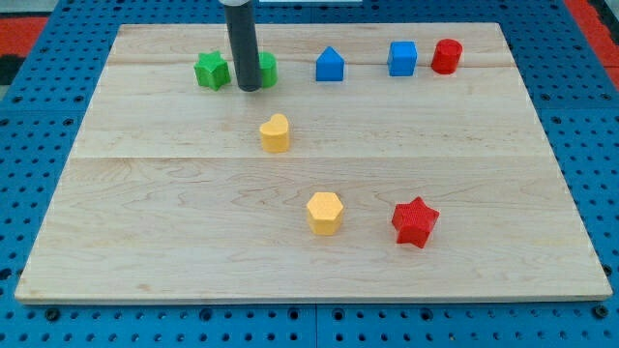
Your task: Slide the green star up a bit
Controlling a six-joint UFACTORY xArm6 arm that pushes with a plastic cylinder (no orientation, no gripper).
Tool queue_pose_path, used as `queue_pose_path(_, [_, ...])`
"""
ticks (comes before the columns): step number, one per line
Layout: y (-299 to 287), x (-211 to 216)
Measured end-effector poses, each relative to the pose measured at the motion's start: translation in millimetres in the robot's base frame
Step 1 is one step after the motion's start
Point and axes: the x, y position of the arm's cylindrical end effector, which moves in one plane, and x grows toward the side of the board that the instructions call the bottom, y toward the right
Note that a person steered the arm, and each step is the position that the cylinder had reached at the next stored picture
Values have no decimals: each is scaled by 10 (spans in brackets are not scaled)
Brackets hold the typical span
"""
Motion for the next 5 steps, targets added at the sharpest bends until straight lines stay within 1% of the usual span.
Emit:
queue_pose_path(1, [100,-143])
queue_pose_path(2, [29,151])
queue_pose_path(3, [142,325])
queue_pose_path(4, [-348,325])
queue_pose_path(5, [-661,223])
